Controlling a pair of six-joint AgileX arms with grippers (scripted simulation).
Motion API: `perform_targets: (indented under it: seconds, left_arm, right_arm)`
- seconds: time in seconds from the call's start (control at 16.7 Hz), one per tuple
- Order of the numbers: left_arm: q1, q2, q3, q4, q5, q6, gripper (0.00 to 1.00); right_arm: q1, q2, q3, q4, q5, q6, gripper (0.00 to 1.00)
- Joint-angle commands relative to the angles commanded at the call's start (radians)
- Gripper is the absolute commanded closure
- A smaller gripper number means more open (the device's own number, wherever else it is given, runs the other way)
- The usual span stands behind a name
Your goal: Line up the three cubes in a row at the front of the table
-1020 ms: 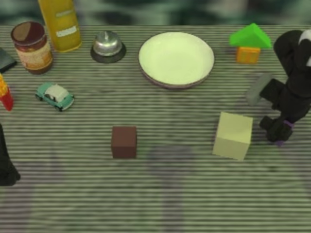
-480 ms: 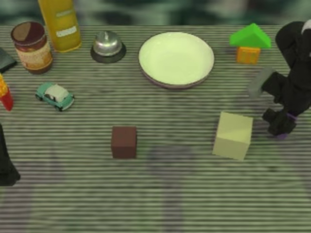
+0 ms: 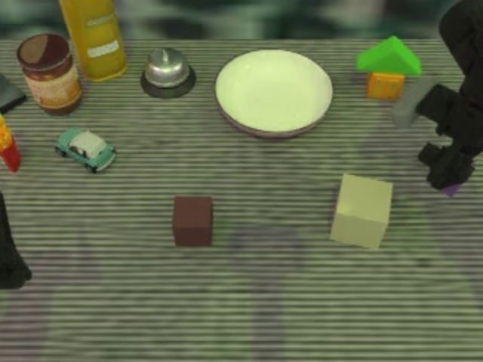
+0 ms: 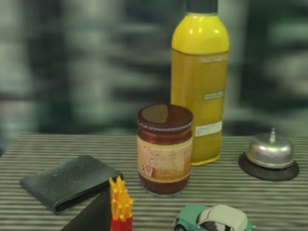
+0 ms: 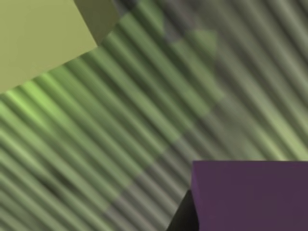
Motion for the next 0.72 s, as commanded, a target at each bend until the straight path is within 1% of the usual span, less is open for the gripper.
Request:
perform_targets:
  seconds: [0.12,0.3,0.48,0.72]
  left_arm:
    - [0.0,0.0,0.0,0.0,0.0,0.0,0.0]
    - [0.0,0.0,0.0,0.0,0.0,0.0,0.0]
    - [0.0,0.0,0.0,0.0,0.0,0.0,0.0]
    - [0.0,0.0,0.0,0.0,0.0,0.0,0.0]
  right_arm:
    - [-0.003,0.003,-0.003,0.002,0.0,0.001,1.0]
    - [0.06,-0.023,-0.031,0.004,-0.001,-0.022,1.0]
    - [0.18,-0.077,-0.087,0.008,-0.002,-0.06,1.0]
    - [0.372,-0.162,-0.18,0.012,-0.004,-0.122,1.0]
